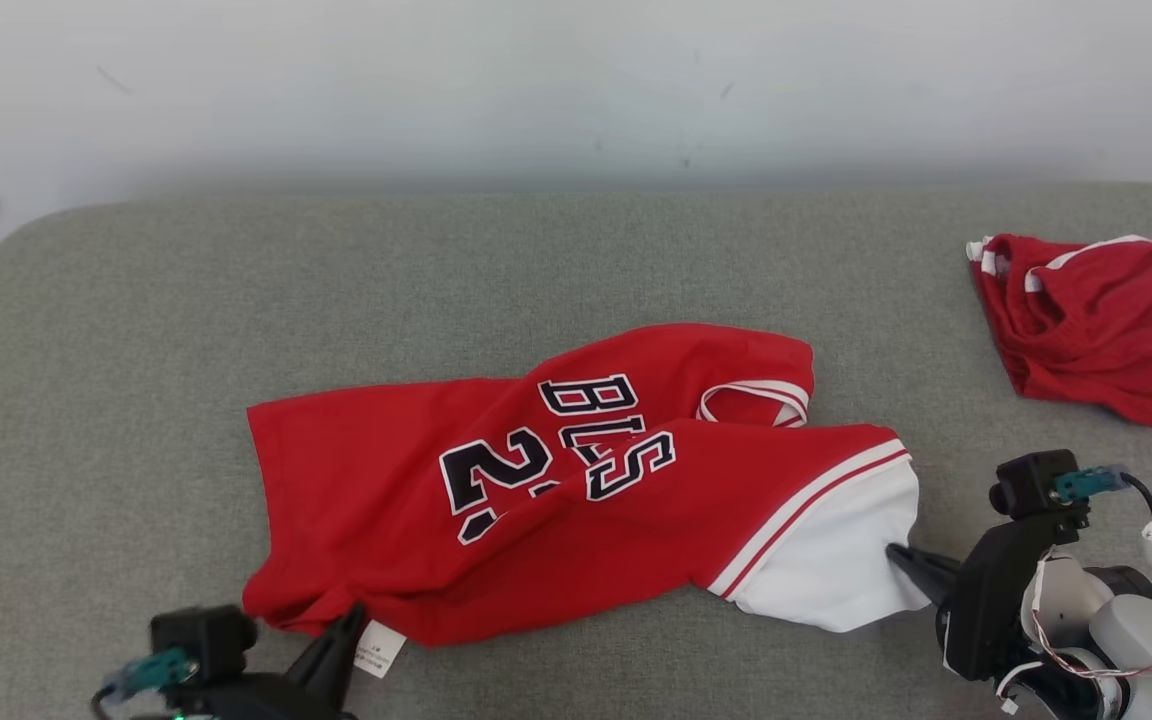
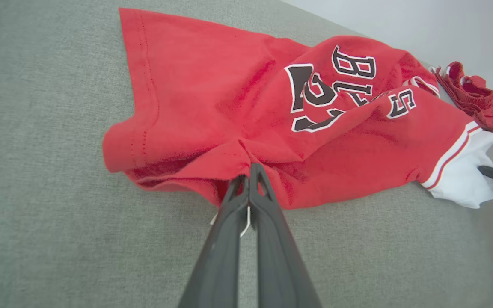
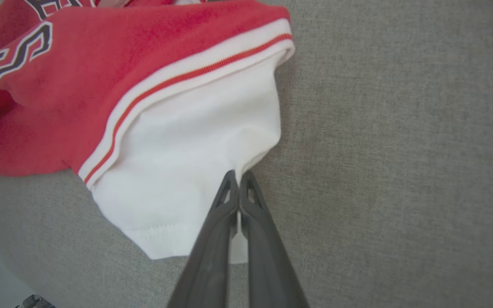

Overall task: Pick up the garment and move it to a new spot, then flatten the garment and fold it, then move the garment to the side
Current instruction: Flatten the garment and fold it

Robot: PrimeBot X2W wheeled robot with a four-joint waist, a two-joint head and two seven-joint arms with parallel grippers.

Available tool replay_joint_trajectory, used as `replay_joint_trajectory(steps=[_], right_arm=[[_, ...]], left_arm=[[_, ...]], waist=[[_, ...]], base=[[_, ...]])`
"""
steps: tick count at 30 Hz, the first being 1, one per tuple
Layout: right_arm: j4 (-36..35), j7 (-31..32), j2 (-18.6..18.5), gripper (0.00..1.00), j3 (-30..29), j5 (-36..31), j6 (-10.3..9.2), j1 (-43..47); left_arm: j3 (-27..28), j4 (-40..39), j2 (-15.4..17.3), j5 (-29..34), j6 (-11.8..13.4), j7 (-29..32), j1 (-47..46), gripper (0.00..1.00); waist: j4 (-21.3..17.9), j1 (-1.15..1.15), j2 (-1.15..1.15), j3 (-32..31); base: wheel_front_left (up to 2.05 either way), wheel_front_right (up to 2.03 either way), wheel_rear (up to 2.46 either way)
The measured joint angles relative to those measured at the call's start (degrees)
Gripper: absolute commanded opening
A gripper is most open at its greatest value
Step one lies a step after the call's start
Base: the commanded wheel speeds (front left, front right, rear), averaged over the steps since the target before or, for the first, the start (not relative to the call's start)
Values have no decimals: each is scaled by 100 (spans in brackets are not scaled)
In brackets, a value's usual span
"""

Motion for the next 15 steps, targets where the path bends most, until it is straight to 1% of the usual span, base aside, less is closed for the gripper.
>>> replay_joint_trajectory(steps=[1, 2, 3, 4, 5, 7, 8, 10, 11, 12, 14, 15], right_arm=[[-53, 108, -19, 0, 18, 52, 18, -3], [-104, 259, -44, 0, 55, 136, 77, -20], [-136, 416, -49, 0, 76, 233, 107, -59], [-143, 621, -59, 0, 124, 305, 129, -152], [-148, 833, -64, 0, 172, 336, 144, -297], [-199, 1274, -75, 0, 244, 378, 149, -727], [-219, 1470, -64, 0, 214, 500, 149, -995], [-174, 1914, 48, 0, 99, 766, 148, -1700], [-98, 2105, 124, 0, 34, 848, 119, -2103], [-20, 2236, 189, 0, -56, 879, 23, -2530], [252, 2299, 294, 0, -330, 853, -255, -3473], [356, 2224, 331, 0, -494, 771, -380, -3982]], left_arm=[[-29, -64, 15, -45, -98, 67, -21, 0], [-114, -81, 81, -51, -227, 175, -93, 0], [-191, -80, 154, -89, -380, 316, -223, 0], [-221, -76, 198, -283, -564, 474, -413, 0], [-246, -73, 229, -444, -620, 627, -645, 0], [-346, -58, 369, -501, -634, 967, -1191, 0], [-328, -15, 408, -635, -634, 1147, -1519, 0], [-205, 169, 374, -1079, -634, 1535, -2325, 0], [-147, 282, 364, -1181, -634, 1702, -2770, 0], [-76, 428, 374, -1220, -632, 1815, -3268, 0], [133, 747, 421, -1173, -626, 1973, -4367, 0], [325, 778, 424, -1032, -625, 1912, -4830, 0]], waist=[[-8, 0, 0, 22], [-16, 0, 0, 49], [-24, 0, 0, 80], [-32, 0, 0, 117], [-41, 0, 0, 158], [-64, 0, 0, 259], [-77, 0, 1, 317], [-110, 0, 0, 446], [-128, 1, 0, 514], [-148, 1, 0, 585], [-187, 1, 1, 732], [-206, 2, 1, 807]], base=[[0, 0, 0], [0, 0, 0], [0, 0, 0], [0, 0, 0], [0, 0, 0], [0, 0, 0], [0, 0, 0], [0, 0, 0], [0, 0, 0], [0, 0, 0], [0, 0, 0], [0, 0, 0]])
